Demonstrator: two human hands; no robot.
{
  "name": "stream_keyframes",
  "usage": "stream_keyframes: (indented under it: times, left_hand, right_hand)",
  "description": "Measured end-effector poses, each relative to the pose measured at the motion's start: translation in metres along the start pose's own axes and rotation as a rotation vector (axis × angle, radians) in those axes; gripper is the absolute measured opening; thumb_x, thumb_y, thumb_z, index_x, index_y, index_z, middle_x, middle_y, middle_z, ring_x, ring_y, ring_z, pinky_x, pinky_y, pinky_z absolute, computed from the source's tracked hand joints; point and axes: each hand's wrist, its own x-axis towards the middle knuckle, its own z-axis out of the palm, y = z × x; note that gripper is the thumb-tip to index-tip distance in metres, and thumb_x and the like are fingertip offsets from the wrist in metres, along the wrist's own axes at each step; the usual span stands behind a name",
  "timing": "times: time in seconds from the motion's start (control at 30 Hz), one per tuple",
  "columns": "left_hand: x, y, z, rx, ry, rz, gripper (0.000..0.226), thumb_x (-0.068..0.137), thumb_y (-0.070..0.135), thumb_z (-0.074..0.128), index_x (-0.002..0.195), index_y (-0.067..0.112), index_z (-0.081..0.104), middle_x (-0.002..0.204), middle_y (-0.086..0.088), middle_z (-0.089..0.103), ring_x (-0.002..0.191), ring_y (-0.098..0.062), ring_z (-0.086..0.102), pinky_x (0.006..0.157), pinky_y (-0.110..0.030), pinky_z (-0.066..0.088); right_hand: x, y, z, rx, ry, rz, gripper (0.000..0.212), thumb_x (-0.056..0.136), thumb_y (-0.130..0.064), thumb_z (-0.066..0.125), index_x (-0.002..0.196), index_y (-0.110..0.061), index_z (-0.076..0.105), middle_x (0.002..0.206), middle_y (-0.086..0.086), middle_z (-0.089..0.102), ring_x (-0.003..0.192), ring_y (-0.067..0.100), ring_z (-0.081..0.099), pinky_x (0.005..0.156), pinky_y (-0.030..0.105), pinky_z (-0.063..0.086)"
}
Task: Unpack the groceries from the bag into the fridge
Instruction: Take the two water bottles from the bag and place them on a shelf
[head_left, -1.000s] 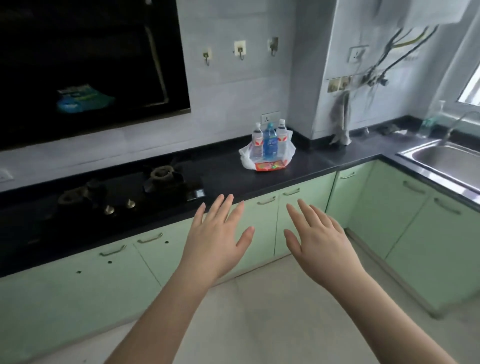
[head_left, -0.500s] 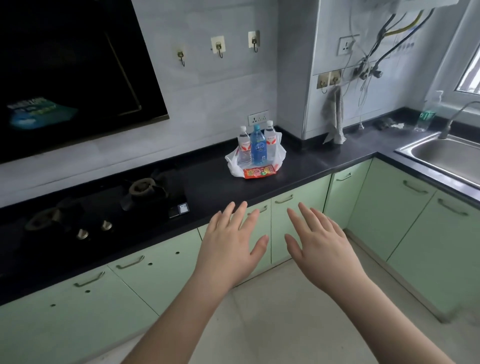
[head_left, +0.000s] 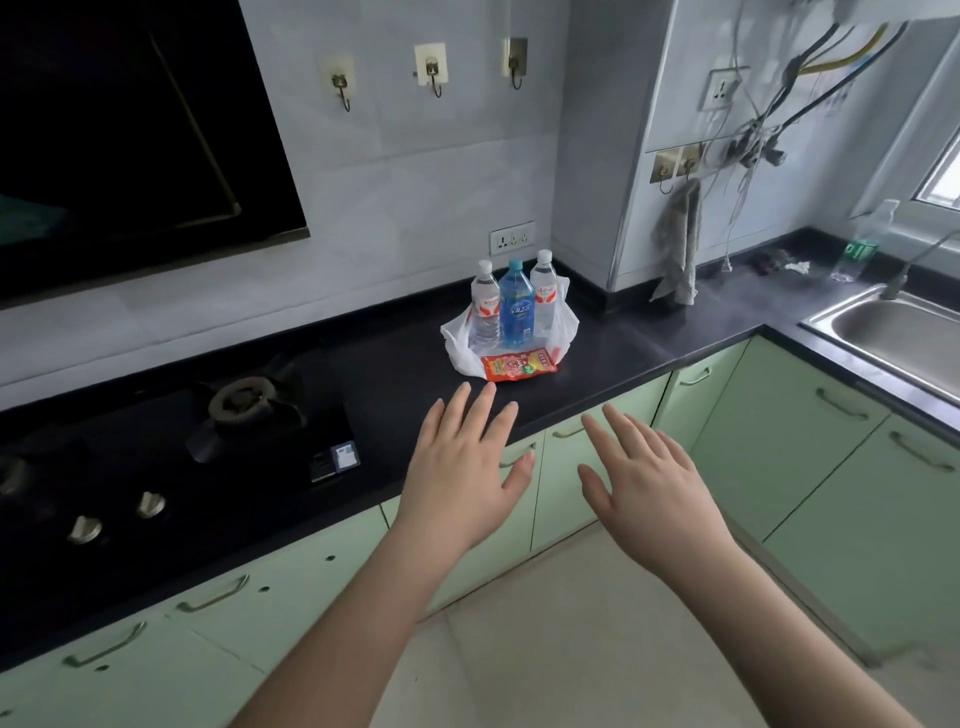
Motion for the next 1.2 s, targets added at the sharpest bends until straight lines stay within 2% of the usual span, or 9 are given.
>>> stream_keyframes:
  times: [0.13,0.2,0.37,0.63,0.73,0.87,0.97,1.03,1.2]
  left_hand:
    - [0.026,-0.008,0.020,-0.003,-0.057,0.009,0.067,0.098,0.061,0.017,0.155,0.027,0.015,0.165,-0.002,0.005,0.151,-0.024,-0.004,0.121,-0.042,-0.004]
    - [0.041,-0.012,0.031,0.012,-0.072,0.002,0.067,0.098,0.061,0.016,0.156,0.027,0.014,0.166,-0.003,0.004,0.151,-0.025,-0.006,0.120,-0.042,-0.006]
    - [0.095,-0.009,0.053,0.025,-0.088,-0.036,0.073,0.093,0.062,0.008,0.156,0.026,0.014,0.166,-0.002,0.003,0.151,-0.025,-0.006,0.120,-0.042,-0.006]
    - [0.180,0.016,0.075,0.089,-0.145,-0.109,0.068,0.095,0.059,0.011,0.155,0.026,0.016,0.165,-0.001,0.006,0.151,-0.027,-0.005,0.121,-0.044,-0.002]
    - [0.205,0.020,0.082,0.100,-0.171,-0.153,0.064,0.099,0.055,0.018,0.156,0.026,0.014,0.165,-0.002,0.005,0.151,-0.029,-0.005,0.121,-0.046,-0.003]
    - [0.228,0.023,0.093,0.115,-0.198,-0.177,0.063,0.101,0.054,0.021,0.156,0.026,0.010,0.166,-0.004,0.002,0.151,-0.027,-0.007,0.121,-0.046,-0.005]
    - [0.241,0.016,0.098,0.124,-0.196,-0.197,0.062,0.101,0.054,0.021,0.156,0.026,0.011,0.165,-0.004,0.004,0.151,-0.027,-0.004,0.121,-0.048,-0.005]
    - [0.252,0.008,0.105,0.113,-0.194,-0.210,0.062,0.101,0.053,0.022,0.156,0.026,0.013,0.165,-0.004,0.006,0.151,-0.027,-0.002,0.121,-0.047,-0.003]
    - [0.278,-0.019,0.128,0.068,-0.203,-0.207,0.061,0.101,0.052,0.026,0.155,0.024,0.018,0.165,-0.005,0.010,0.151,-0.028,0.000,0.120,-0.046,-0.001]
  right_hand:
    - [0.035,0.007,0.007,-0.007,-0.024,-0.018,0.060,0.094,-0.049,0.024,0.148,-0.024,0.033,0.154,0.003,0.035,0.141,0.020,0.032,0.114,0.038,0.024]
    - [0.054,0.013,0.013,-0.003,-0.018,-0.024,0.061,0.094,-0.050,0.023,0.148,-0.023,0.035,0.154,0.004,0.035,0.142,0.021,0.029,0.115,0.039,0.021]
    - [0.102,0.040,0.035,0.026,-0.015,-0.036,0.063,0.091,-0.050,0.025,0.140,-0.018,0.049,0.145,0.009,0.047,0.137,0.028,0.038,0.112,0.044,0.030]
    - [0.180,0.104,0.053,0.059,-0.061,-0.122,0.060,0.091,-0.048,0.030,0.137,-0.016,0.052,0.141,0.009,0.052,0.132,0.031,0.045,0.108,0.047,0.035]
    - [0.210,0.122,0.061,0.099,-0.068,-0.157,0.061,0.093,-0.049,0.029,0.143,-0.017,0.044,0.147,0.008,0.045,0.136,0.030,0.040,0.111,0.044,0.031]
    - [0.239,0.131,0.078,0.208,-0.126,-0.215,0.062,0.098,-0.046,0.035,0.153,-0.023,0.020,0.160,0.004,0.019,0.146,0.023,0.017,0.117,0.035,0.014]
    - [0.258,0.128,0.085,0.222,-0.135,-0.250,0.063,0.098,-0.047,0.033,0.154,-0.024,0.014,0.161,0.002,0.015,0.147,0.021,0.012,0.117,0.034,0.009]
    - [0.272,0.126,0.093,0.212,-0.142,-0.267,0.062,0.098,-0.048,0.032,0.153,-0.024,0.015,0.160,0.002,0.017,0.147,0.022,0.013,0.117,0.034,0.008]
    - [0.308,0.116,0.112,0.159,-0.146,-0.277,0.060,0.096,-0.047,0.040,0.150,-0.023,0.027,0.156,0.006,0.030,0.144,0.026,0.027,0.116,0.039,0.019]
